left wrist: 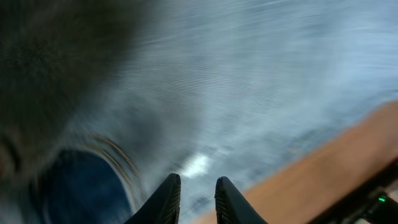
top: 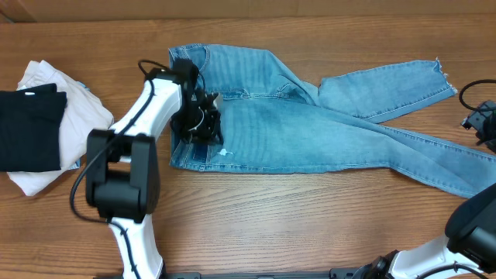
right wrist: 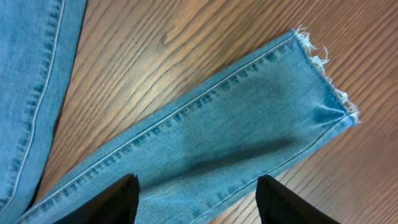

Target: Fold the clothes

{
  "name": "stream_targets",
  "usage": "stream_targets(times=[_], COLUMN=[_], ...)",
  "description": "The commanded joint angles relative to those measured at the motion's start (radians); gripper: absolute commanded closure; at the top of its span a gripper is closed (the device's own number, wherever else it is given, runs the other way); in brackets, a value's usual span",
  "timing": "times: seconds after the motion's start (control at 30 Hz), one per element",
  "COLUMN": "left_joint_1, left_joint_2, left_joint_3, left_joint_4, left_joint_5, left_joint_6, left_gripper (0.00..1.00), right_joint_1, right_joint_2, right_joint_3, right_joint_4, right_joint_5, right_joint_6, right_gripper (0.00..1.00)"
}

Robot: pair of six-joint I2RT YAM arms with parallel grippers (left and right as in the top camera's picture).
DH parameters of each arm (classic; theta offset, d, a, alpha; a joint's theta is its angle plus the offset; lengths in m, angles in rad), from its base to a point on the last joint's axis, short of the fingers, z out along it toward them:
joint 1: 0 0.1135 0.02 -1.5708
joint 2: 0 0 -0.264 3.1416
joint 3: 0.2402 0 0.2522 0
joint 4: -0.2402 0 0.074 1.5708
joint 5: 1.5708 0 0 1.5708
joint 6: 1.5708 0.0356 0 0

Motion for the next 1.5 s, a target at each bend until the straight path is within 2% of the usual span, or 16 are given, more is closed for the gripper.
stream_targets(times=[0.0,0.23,0.37,0.87,0.97,1.1,1.23,1.47], left_joint_1=[0.02,0.039,0.078,0.402,0.426,0.428,0.424,0.424], left_joint_2=[0.089,0.155,0.159,0.159,0.159,0.159,0.157,0.047], left_joint_3=[-0.014,-0.016,-0.038,-0.097,-0.097,-0.097,-0.097,-0.097], left_joint_4=[-0.013,-0.079,-0.138,-0.231,-0.285,-0.288,-0.296,-0.22], left_joint_5=[-0.04,-0.15,-0.224,-0.28,-0.314,-0.312,-0.312,-0.195], left_joint_6=[-0.038,-0.048,-0.102,-0.114,-0.103,-0.103,-0.103,-0.103], left_gripper=[0.78,0.78,0.79,0.8,0.81,0.82,0.86,0.82], right_joint_1=[-0.004,-0.004,-0.004,-0.004,-0.003,0.012,0.058,0.204], right_joint_2=[0.0,0.001,0.01,0.016,0.016,0.016,0.016,0.034], right_joint_3=[0.008,-0.012,-0.043,-0.205,-0.224,-0.223,-0.223,-0.22], right_joint_4=[0.01,0.025,0.041,0.138,0.19,0.272,0.334,0.421], right_joint_5=[-0.012,-0.012,-0.013,-0.025,-0.11,-0.301,-0.323,-0.378], right_joint_6=[0.007,0.007,0.008,0.008,0.004,-0.072,-0.103,-0.188], right_gripper=[0.3,0.31,0.31,0.31,0.31,0.32,0.3,0.38])
